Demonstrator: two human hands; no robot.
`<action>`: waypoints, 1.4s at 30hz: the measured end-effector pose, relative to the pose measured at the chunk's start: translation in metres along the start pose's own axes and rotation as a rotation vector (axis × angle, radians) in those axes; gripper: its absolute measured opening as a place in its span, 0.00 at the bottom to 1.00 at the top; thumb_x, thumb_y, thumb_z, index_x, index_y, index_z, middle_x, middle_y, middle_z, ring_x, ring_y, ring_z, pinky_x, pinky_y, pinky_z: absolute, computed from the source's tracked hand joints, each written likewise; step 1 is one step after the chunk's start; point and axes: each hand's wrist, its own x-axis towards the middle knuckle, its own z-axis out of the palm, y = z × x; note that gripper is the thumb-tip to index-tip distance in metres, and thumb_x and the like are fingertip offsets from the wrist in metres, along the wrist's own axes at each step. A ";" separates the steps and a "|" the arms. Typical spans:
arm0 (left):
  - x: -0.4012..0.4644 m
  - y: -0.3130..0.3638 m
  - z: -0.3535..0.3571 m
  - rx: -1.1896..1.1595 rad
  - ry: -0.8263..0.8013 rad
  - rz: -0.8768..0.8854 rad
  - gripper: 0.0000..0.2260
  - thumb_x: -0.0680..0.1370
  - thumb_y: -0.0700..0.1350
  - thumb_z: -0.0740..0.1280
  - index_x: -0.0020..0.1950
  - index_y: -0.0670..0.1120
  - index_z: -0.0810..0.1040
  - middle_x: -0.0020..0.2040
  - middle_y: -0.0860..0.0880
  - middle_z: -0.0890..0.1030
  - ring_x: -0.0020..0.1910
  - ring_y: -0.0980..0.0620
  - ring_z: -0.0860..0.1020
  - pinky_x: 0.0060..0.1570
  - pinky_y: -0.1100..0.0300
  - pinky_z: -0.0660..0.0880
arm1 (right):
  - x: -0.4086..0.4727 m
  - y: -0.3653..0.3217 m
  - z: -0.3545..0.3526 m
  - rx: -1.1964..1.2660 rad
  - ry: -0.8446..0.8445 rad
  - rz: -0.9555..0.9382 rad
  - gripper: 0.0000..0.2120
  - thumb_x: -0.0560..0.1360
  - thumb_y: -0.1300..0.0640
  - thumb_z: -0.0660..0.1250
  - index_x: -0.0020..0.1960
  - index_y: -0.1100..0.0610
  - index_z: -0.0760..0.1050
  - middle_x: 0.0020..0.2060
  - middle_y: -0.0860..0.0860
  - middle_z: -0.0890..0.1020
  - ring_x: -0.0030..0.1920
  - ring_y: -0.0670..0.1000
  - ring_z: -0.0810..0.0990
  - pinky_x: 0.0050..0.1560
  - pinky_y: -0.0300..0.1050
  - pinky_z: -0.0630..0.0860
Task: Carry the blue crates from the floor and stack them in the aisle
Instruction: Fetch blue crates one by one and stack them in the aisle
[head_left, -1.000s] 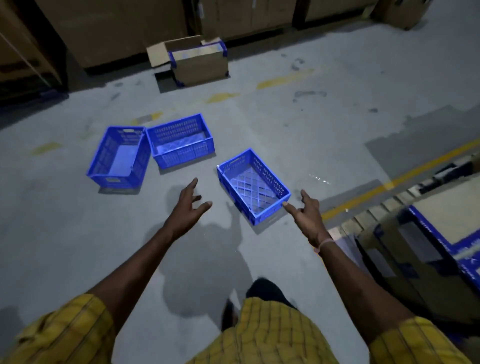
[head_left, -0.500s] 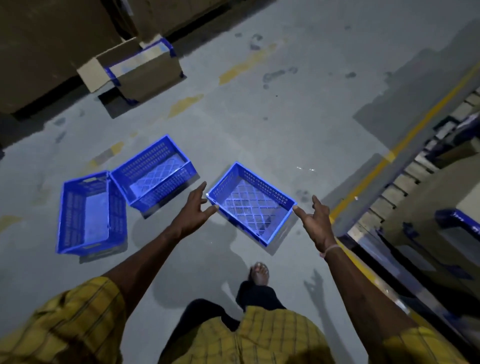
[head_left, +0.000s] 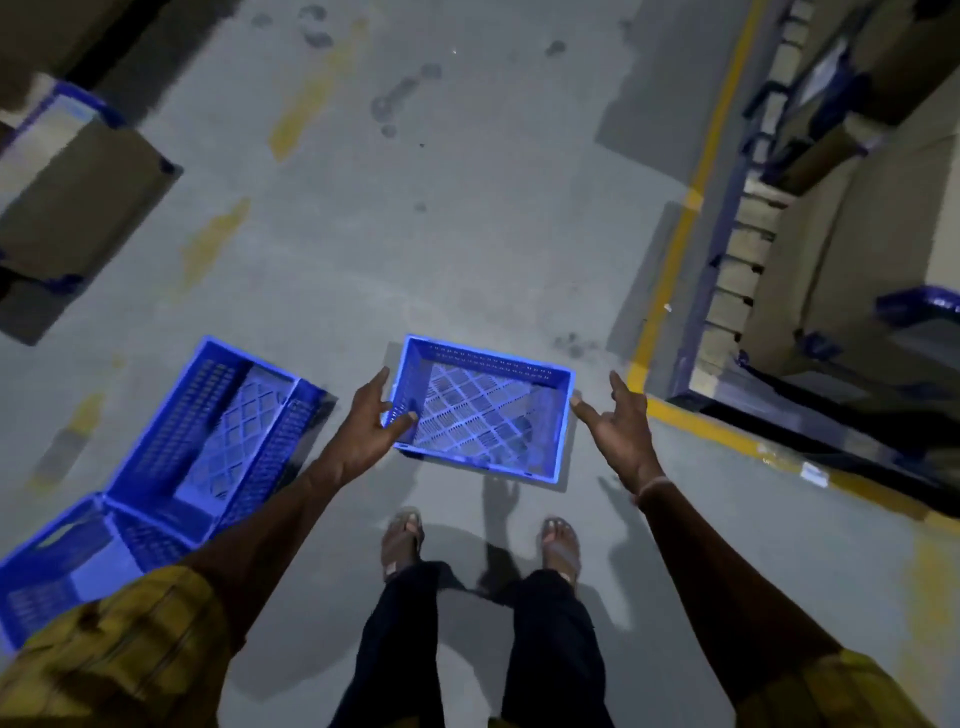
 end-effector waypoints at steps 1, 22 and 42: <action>0.017 -0.012 -0.004 0.016 -0.015 0.008 0.40 0.77 0.54 0.73 0.83 0.54 0.54 0.80 0.49 0.59 0.71 0.49 0.72 0.65 0.47 0.76 | 0.005 0.007 0.014 -0.010 0.017 0.014 0.40 0.74 0.40 0.72 0.80 0.46 0.57 0.72 0.46 0.62 0.64 0.53 0.74 0.61 0.44 0.71; 0.330 -0.306 0.108 0.495 -0.031 0.054 0.41 0.75 0.52 0.73 0.82 0.46 0.56 0.72 0.34 0.69 0.71 0.34 0.68 0.70 0.44 0.65 | 0.238 0.283 0.214 -0.332 0.141 0.154 0.49 0.64 0.34 0.66 0.80 0.55 0.60 0.74 0.65 0.60 0.72 0.67 0.65 0.73 0.54 0.62; 0.324 -0.240 0.059 0.401 -0.027 0.168 0.31 0.80 0.38 0.67 0.81 0.46 0.61 0.56 0.36 0.74 0.45 0.41 0.79 0.48 0.52 0.76 | 0.226 0.238 0.170 -0.325 0.295 0.210 0.36 0.70 0.48 0.77 0.75 0.50 0.68 0.65 0.62 0.69 0.59 0.69 0.75 0.63 0.61 0.71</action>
